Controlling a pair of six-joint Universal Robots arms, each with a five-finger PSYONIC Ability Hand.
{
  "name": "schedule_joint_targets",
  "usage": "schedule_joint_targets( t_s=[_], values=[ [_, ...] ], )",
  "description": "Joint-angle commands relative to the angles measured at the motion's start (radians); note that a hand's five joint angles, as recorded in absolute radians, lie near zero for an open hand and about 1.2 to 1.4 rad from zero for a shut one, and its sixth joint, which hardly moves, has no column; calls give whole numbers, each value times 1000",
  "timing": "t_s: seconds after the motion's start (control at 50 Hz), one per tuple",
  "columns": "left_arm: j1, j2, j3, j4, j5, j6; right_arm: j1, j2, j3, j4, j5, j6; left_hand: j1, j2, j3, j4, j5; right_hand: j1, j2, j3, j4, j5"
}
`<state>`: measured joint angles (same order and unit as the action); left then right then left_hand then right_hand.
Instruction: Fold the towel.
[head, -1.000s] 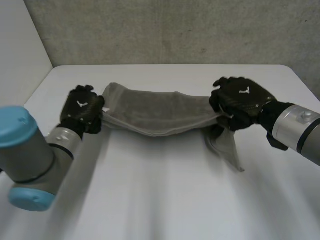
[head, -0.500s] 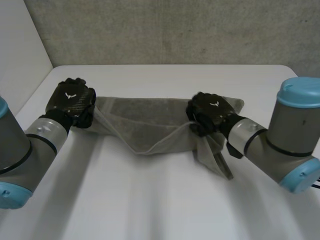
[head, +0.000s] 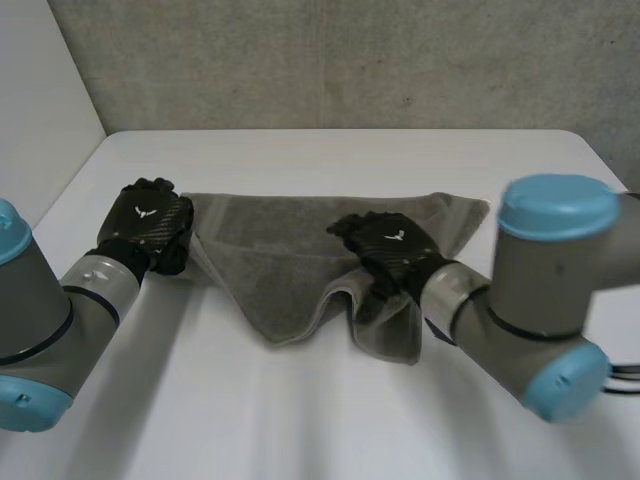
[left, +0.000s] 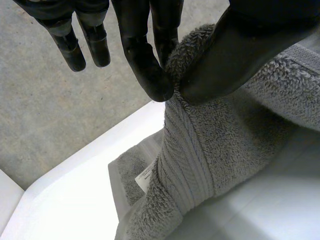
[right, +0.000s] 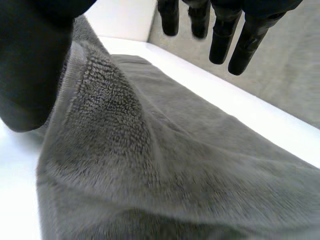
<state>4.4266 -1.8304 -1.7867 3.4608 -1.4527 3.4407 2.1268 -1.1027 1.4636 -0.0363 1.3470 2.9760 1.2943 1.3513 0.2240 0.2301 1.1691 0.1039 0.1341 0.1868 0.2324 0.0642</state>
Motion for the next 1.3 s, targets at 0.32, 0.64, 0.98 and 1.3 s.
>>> schedule_joint_targets(
  t_s=[0.32,0.64,0.98,1.3],
  values=[
    [-12,-3,-16,23,-1,0,-68,-321,567,-275,21,46,102,45,-49,-56,53,110,80,-12,-58,-25],
    [-18,22,-22,21,-12,-37,-38,-186,486,-415,34,225,102,45,-49,-56,53,101,71,-12,-58,-33],
    [-18,62,-22,9,-14,-58,120,84,236,-471,199,265,102,45,-49,-56,53,298,267,-12,-58,163],
    [25,180,-20,9,-12,-166,64,129,222,-531,208,207,102,45,-49,-56,53,504,473,-12,-58,369]
  ],
)
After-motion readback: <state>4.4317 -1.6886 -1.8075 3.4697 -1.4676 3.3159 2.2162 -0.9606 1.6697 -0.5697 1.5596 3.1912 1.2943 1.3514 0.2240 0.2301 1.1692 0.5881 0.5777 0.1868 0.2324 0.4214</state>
